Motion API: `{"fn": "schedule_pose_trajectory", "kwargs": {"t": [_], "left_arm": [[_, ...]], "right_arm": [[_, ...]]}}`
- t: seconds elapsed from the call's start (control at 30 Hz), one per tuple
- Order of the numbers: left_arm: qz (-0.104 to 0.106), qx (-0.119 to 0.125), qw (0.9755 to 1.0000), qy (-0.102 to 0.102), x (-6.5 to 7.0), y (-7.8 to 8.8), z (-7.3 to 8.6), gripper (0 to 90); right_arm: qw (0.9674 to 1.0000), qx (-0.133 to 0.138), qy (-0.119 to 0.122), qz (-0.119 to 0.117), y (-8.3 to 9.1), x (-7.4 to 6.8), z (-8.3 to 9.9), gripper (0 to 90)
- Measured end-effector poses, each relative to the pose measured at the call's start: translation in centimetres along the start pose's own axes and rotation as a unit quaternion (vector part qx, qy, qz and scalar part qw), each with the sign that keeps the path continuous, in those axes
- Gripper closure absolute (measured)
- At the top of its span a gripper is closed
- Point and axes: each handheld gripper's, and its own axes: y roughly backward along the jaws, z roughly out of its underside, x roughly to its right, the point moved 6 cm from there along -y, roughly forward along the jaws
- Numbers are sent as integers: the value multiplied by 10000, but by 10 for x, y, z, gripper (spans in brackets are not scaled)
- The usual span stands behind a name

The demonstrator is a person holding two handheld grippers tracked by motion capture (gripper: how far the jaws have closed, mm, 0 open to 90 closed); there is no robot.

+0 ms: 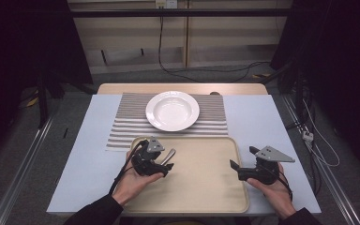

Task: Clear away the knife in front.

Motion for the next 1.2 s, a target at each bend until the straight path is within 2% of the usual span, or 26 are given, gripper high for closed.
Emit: {"fn": "schedule_pose_trajectory", "kwargs": {"t": [0.03, 0.07, 0.13, 0.3, 0.33, 0.4, 0.47, 0.67, 0.7, 0.73, 0.8, 0.83, 0.87, 0.9, 1.0, 1.03, 1.07, 1.1, 1.13, 1.17, 1.2], "left_arm": [[60, 36, 10000, -32, 2, -2, 0, 357], [72, 75, 9999, -75, 4, -2, 0, 426], [7, 105, 9997, -212, 9, -3, 0, 510], [44, -311, 9990, -315, 13, -14, 9, 786], [32, -409, 9987, -316, 11, -14, 11, 808], [-112, -520, 9981, -310, 6, -17, 13, 879], [43, -468, 9988, -133, 4, -18, 12, 898], [1, -519, 9984, -202, 4, -17, 13, 900], [-14, -613, 9976, -324, 2, -16, 14, 900], [-42, -651, 9972, -361, 1, -15, 14, 900], [-97, -696, 9969, -358, -1, -14, 15, 900], [-89, -570, 9981, -203, 0, -15, 15, 900], [-78, -654, 9974, -280, -2, -13, 16, 900], [-93, -638, 9976, -239, -3, -13, 16, 900], [-85, -712, 9969, -334, -5, -11, 18, 900], [-102, -625, 9978, -214, -5, -12, 17, 900], [-98, -687, 9972, -278, -7, -11, 18, 900], [-114, -616, 9979, -150, -7, -11, 18, 900], [-111, -728, 9969, -262, -10, -9, 19, 900], [-114, -733, 9969, -250, -10, -9, 20, 900], [-118, -689, 9974, -147, -11, -9, 20, 900]], "right_arm": [[10000, -7, 9, 7, 0, 0, 0, 82], [10000, -5, 13, 2, 0, 0, 0, 82], [10000, 1, 16, 1, 0, 0, 0, 82], [10000, -10, 31, 17, 0, 0, 0, 82], [10000, -7, 21, 21, 0, -1, 0, 82], [10000, -13, 44, 37, 0, -1, 0, 82], [10000, 1, 32, 50, 1, -1, 0, 82], [10000, -4, 23, 58, 1, 0, 0, 82], [10000, -7, 27, 56, 1, 0, 0, 82], [10000, -9, 32, 57, 1, -1, 0, 82], [10000, 2, 28, 52, 1, -1, 0, 82], [10000, -5, 35, 55, 1, -1, 0, 82], [10000, -8, 44, 52, 1, -1, 0, 82], [10000, -4, 36, 50, 1, -1, 0, 82], [10000, -11, 27, 56, 1, 0, 0, 82], [10000, -8, 26, 56, 1, 0, 0, 82], [10000, -6, 28, 60, 1, 0, 0, 82], [10000, -9, 29, 58, 1, 0, 0, 82], [10000, -13, 32, 55, 1, -1, 0, 82], [10000, -8, 36, 54, 1, -1, 0, 82], [10000, -8, 32, 56, 1, -1, 0, 82]]}}
